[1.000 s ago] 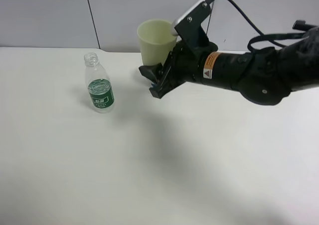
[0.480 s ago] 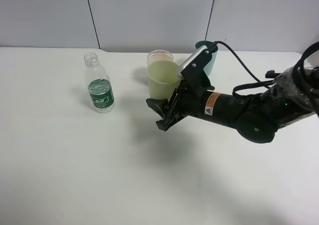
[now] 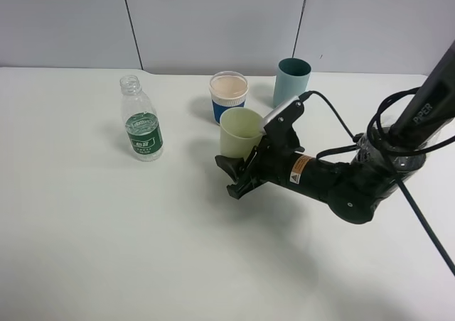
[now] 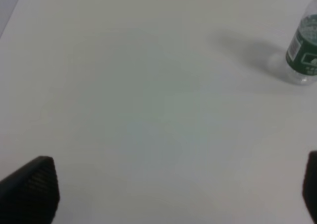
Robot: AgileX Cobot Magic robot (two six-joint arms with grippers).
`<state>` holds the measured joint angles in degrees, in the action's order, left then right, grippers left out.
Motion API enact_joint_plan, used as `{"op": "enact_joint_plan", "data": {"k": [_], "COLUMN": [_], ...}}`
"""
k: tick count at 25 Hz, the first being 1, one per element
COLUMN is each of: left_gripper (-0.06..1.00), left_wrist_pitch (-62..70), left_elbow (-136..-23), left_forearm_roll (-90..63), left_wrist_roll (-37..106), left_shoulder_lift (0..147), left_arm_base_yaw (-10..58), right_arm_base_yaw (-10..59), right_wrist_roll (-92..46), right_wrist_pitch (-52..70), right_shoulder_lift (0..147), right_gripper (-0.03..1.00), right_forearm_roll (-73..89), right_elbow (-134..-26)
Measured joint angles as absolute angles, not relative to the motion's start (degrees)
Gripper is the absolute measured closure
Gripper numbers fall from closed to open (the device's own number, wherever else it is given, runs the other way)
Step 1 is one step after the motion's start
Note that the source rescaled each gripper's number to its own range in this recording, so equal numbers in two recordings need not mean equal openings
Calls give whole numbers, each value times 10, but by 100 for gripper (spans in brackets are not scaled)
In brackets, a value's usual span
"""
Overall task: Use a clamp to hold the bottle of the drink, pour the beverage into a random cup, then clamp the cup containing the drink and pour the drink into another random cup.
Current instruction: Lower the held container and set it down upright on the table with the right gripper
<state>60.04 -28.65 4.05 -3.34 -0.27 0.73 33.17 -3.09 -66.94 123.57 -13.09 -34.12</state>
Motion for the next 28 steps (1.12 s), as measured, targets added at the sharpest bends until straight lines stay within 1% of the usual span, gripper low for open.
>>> {"op": "enact_joint_plan", "data": {"k": [11,21,22,23,24,26,27,28], "left_gripper": [-6,-6,-6,-6,-6,-6,-6,-6], "left_wrist_pitch": [600,600,600,600,600,600,600,600], "left_elbow": [-287,-287,-287,-287,-287,-287,-287,-287], "left_forearm_roll": [40,40,40,40,40,40,40,40], "left_wrist_roll": [-33,-33,-33,-33,-33,-33,-33,-33], "left_shoulder_lift": [-3,-3,-3,-3,-3,-3,-3,-3], "left_arm_base_yaw": [7,7,7,7,7,7,7,7], "right_arm_base_yaw": [332,332,332,332,332,332,332,332], "right_wrist_roll": [-36,-30,-25,-21,-15,-10,-9,-9], "right_wrist_pitch": [-728,-729,-723,-713,-703,-699,-699,-699], "right_shoulder_lift": [1287,1287,1287,1287,1287,1279,1271,1263], "right_gripper": [96,95,90,79,65,46,40,38], "right_forearm_roll": [-132,-132,-132,-131,-131,-131,-132,-133], "right_elbow": [-341,-341,-341,-341,-341,-341,-340,-336]}}
